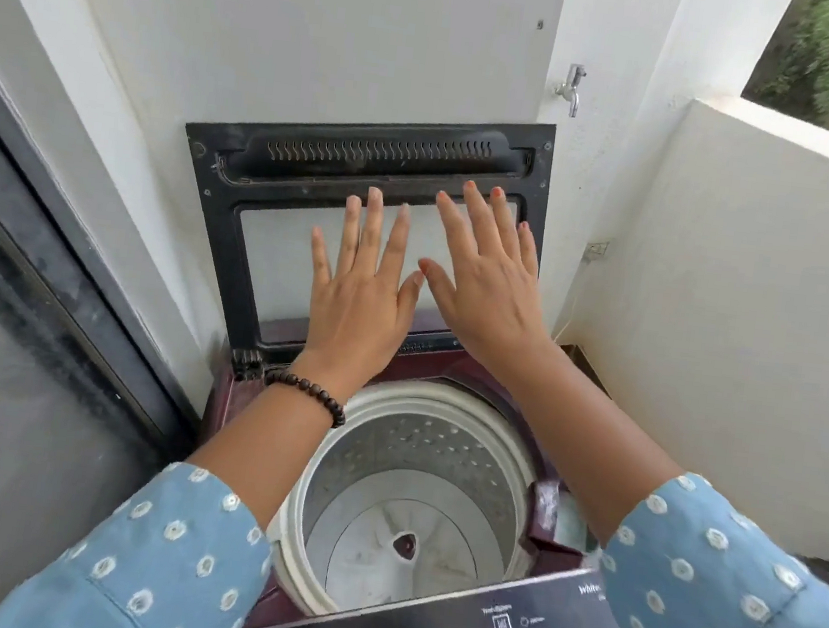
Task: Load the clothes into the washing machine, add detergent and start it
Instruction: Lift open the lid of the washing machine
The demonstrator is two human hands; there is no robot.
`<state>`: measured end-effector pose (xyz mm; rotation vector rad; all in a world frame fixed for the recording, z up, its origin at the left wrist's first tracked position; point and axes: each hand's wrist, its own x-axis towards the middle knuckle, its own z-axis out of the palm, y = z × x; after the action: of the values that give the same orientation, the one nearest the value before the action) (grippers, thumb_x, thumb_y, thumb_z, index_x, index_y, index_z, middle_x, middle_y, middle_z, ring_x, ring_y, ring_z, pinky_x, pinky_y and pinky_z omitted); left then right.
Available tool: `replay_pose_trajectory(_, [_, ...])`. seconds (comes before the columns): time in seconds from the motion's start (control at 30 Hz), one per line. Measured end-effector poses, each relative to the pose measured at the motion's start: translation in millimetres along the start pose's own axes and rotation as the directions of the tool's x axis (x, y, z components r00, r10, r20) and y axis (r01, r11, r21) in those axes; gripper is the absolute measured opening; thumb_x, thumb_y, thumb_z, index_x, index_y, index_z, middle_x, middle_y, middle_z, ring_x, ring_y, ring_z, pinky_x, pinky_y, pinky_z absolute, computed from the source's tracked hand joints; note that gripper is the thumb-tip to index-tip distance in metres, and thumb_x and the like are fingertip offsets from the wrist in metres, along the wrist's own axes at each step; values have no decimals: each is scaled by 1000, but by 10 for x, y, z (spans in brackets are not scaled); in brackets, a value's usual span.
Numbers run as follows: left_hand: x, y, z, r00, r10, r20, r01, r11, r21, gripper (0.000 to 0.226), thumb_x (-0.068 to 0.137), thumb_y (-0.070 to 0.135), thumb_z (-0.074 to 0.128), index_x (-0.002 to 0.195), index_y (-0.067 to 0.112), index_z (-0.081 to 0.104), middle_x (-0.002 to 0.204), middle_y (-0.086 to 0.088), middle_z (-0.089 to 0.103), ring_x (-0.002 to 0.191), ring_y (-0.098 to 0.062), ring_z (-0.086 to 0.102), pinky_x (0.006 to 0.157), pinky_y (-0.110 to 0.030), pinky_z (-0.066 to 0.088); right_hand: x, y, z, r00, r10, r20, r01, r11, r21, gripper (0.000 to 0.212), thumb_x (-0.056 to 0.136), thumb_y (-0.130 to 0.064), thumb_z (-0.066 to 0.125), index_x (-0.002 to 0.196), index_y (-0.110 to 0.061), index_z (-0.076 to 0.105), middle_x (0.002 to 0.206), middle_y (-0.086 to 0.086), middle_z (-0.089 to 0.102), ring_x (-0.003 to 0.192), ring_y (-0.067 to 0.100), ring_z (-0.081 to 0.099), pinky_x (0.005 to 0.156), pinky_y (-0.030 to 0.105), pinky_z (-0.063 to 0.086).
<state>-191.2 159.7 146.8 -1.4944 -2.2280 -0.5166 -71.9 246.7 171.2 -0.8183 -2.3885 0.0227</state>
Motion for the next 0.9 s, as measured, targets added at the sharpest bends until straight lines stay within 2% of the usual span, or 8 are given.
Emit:
replay_pose_trajectory(0.17, [-270,141,46,998,43,40,-42,999,-21,64,103,46,23,158,19,5,166,-12,-5,153,-29,-9,121,-58,0,-425,18,-46,998,62,27,-61,998,-14,61,102,-42,40,156,-22,19,164,8,11,152,29,1,121,54,10])
replay_pose_trajectory(0.33, [-472,230,140,994,18,107,-10,997,-73,66,104,47,28,159,20,2,166,-11,-8,152,-28,-12,122,-57,-2,-686,36,-50,993,104,54,-103,995,-10,62,102,-42,43,156,-22,20,164,9,11,152,29,1,121,53,8])
replay_pose_trajectory(0.57, [-736,457,211,987,77,138,-63,992,-106,67,102,50,25,158,20,5,166,-12,-6,152,-29,-11,121,-57,0,-1064,162,-43,986,160,47,-158,986,-46,61,100,-45,42,154,-20,27,163,9,18,152,31,8,119,54,15])
replay_pose_trajectory(0.73, [-842,747,310,980,151,131,-136,984,-119,68,100,55,12,158,20,6,166,-13,-3,152,-27,-9,120,-57,1,-1371,451,-168,974,218,52,-214,974,-74,62,100,-44,44,155,-22,24,164,7,15,152,30,6,120,55,14])
replay_pose_trajectory(0.9, [-924,1338,441,963,235,132,-215,965,-153,68,101,53,19,159,19,8,166,-12,-2,152,-26,-9,121,-59,3,-1830,971,-370,958,286,30,-280,951,-131,63,99,-48,42,155,-23,24,164,8,14,152,31,5,119,57,12])
